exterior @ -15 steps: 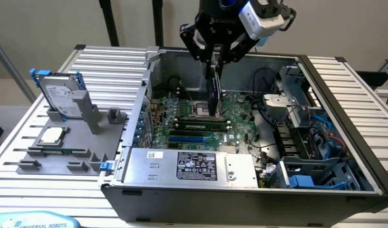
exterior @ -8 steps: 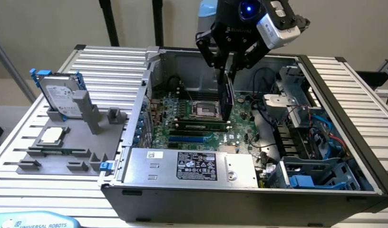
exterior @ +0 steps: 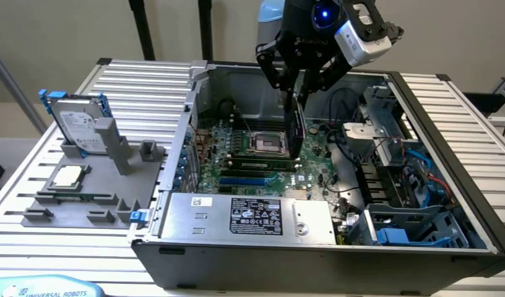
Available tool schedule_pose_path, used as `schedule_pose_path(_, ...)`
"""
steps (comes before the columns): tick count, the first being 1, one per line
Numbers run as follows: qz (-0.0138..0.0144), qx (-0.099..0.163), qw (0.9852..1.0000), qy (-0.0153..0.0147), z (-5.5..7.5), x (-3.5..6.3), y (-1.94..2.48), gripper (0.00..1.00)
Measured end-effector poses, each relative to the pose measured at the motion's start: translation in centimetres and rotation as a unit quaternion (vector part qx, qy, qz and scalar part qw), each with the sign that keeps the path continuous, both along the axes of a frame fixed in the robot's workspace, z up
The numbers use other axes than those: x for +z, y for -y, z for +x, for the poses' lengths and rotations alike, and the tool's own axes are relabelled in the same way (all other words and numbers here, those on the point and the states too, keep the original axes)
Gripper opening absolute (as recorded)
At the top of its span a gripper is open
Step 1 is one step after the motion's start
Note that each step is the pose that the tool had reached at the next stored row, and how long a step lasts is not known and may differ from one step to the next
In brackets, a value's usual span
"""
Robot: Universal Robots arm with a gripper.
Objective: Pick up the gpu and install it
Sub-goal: 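Insert the gpu into the slot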
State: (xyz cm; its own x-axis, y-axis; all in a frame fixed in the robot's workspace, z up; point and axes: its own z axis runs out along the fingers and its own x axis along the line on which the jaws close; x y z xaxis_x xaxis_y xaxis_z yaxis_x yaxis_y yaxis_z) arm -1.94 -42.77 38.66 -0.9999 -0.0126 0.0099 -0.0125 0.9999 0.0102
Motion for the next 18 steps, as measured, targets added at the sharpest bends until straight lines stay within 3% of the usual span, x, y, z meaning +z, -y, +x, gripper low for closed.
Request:
schedule_pose_path(10,0.0,0.001,1.0,0.0,-0.08,-0.02,0.0,0.27)
schedule_pose_path(14,0.0015,0.03,0.9995,0.0001,-0.23,-0.28,0.0,0.27)
schedule_pose_path(18,0.0041,0.066,0.9978,0.0005,-0.26,-0.7,0.0,0.27)
